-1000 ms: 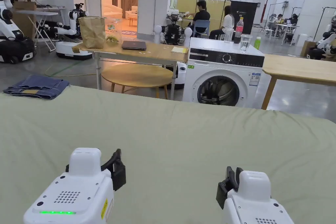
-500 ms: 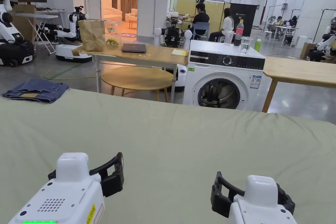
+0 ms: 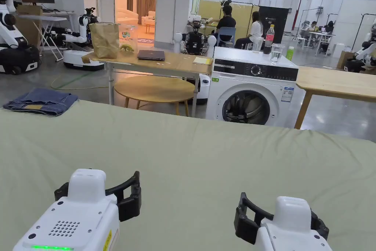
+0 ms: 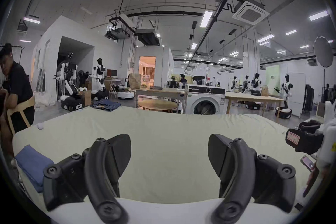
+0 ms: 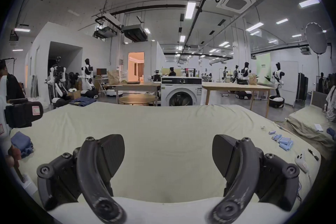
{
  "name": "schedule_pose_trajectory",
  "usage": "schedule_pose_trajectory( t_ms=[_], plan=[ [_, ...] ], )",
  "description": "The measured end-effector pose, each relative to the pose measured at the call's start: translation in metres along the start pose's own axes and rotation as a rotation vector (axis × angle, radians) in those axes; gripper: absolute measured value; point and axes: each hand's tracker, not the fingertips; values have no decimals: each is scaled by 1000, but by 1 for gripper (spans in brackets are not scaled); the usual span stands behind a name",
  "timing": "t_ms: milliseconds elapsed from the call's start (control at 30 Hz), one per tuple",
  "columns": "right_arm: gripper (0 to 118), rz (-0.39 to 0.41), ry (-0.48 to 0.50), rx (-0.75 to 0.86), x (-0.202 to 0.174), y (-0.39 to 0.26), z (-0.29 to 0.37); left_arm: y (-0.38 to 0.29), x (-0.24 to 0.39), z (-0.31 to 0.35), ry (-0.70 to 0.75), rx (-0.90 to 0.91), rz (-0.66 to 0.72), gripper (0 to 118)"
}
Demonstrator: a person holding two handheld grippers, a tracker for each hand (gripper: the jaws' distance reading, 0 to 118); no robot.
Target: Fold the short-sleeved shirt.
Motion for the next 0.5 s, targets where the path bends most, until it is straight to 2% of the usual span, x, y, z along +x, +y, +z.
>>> schedule_pose_trajectory(
  t_ms=[233, 500],
  plan=[
    [100, -24, 2, -17, 0, 3, -3, 0, 1, 0, -25, -17, -19, 89],
    [100, -44, -59, -13, 0, 8, 0, 0, 1, 5, -73, 3, 34, 89]
  ],
)
